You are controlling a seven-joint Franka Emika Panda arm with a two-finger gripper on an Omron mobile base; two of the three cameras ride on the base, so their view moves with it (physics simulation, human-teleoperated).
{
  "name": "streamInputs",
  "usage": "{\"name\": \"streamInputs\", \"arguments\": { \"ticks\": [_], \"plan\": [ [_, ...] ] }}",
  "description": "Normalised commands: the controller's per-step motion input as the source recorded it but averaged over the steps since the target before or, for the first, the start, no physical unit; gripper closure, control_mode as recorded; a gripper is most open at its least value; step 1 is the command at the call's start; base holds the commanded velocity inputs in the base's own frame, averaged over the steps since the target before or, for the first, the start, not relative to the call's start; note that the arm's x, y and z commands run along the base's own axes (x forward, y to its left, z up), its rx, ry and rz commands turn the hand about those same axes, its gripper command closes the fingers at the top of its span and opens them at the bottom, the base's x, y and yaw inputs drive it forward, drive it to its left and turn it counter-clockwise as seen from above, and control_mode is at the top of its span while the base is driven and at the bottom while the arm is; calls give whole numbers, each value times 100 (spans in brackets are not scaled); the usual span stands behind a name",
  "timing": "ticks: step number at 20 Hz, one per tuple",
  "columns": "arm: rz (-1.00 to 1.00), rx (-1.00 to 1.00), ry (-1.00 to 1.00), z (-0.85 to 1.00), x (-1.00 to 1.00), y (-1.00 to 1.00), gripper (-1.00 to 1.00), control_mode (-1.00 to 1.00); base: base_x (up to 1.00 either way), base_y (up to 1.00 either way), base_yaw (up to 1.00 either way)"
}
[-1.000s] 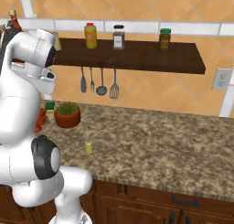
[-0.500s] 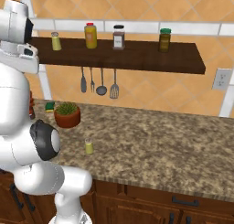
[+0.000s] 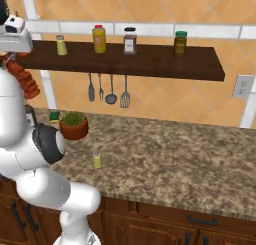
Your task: Put the shaker and condiment bottle from the counter next to their counterparts in the cabinet.
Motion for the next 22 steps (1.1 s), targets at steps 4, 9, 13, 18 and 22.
{"name": "streamInputs", "arguments": {
  "ticks": [4, 9, 13, 18, 22],
  "plan": [
    [-7, 1, -40, 60, -14, 5, 100, -100, 0, 0, 0],
    [-3, 7, -39, 44, 3, 2, 100, -100, 0, 0, 0],
    [-1, 20, -30, 83, 64, -15, 100, -100, 0, 0, 0],
    [-1, 10, -9, 2, 6, 6, 100, -100, 0, 0, 0],
    [0, 9, 1, -1, 50, -8, 100, -100, 0, 0, 0]
  ]
}}
